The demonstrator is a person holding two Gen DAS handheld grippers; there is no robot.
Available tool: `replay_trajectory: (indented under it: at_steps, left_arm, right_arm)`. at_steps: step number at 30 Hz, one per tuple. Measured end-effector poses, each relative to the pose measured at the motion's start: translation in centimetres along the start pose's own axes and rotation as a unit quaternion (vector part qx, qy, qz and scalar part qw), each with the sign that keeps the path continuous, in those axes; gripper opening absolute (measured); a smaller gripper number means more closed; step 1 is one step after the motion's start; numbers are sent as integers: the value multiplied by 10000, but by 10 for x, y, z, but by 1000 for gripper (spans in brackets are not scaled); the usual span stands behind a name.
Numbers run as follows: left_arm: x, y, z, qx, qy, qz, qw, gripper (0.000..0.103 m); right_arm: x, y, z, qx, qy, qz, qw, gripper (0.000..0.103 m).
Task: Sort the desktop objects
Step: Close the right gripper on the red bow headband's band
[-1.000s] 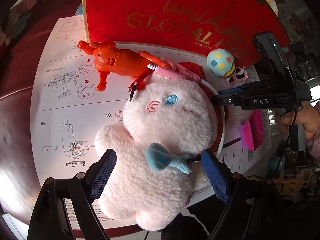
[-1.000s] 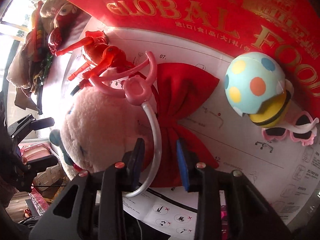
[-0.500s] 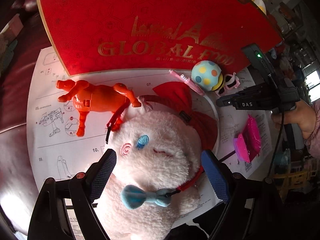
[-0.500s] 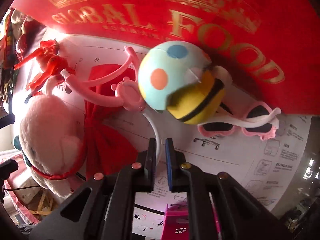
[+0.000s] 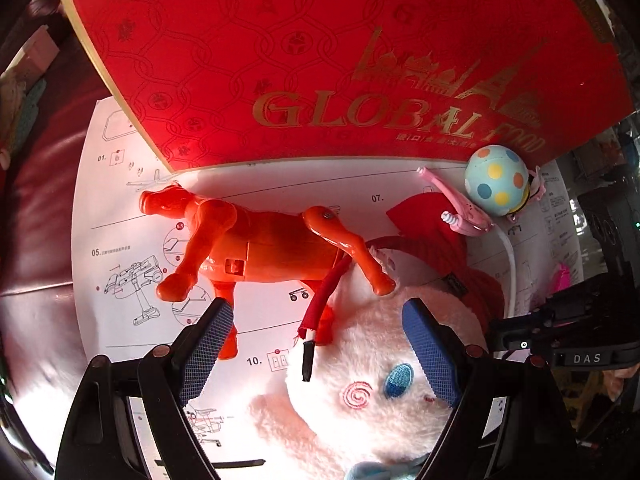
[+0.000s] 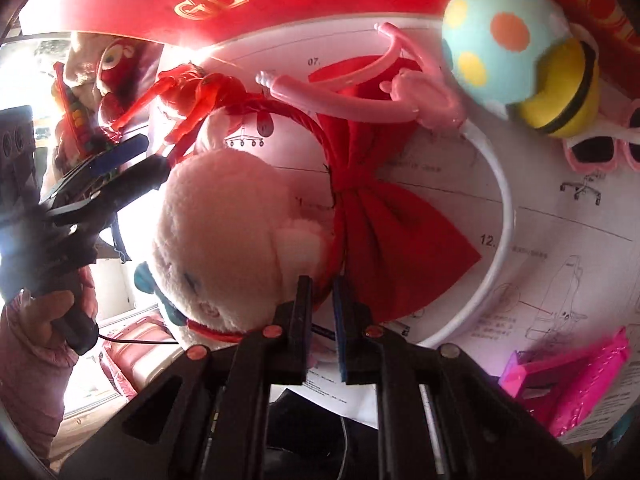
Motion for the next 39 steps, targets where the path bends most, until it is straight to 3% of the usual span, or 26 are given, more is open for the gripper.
replay_trajectory:
  at_steps: [7,13,18,26,28,30,31,36,39]
  left_arm:
    - [-2,-2,-8,112,112,-6,9999,87]
    - [-35,3,-20,471,192,-278,9983,87]
    - [-54,-5,-44,1083,331,-445,9926,87]
    - [-3,-7,-100,2018,566,579,9761,87]
    - [5,-3,-110,2221,481,766,9708,87]
    - [13,-1,-119,2425,350,924,9651,58]
    - [18,-1,-124,2491,304,1029,9625,36]
    - [46,-6,-130,2634,112,1501,9529,28]
    - [47,-7,-134,2777,35,1462,9495,7]
  right_arm:
    - [19,-5,-4,39,350,-13,9994,12]
    - [-18,8,1,-364,412,-353,9979,10]
    - [-45,24,-10,-562,657,-400,9955,7]
    - [-47,24,-48,-360,665,-421,9962,6]
    - [-46,25,-50,-360,618,-404,9966,6]
    - [-45,27,-50,-359,565,-388,9970,6]
    - [-44,27,-50,-348,530,-385,9972,6]
    - [-38,27,-46,-270,452,-391,9978,6]
    - [-38,29,-52,-242,453,-348,9981,6]
Point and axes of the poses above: each gripper's, at about its wrist camera, not at the fingertips, and x roughly the way its jaws point, z to its left, y to its underside, the point moved 3 cm from there along x, roughly the way its jaws point, and after that the axes turned 3 degrees about -y, right-handed, at the moved point
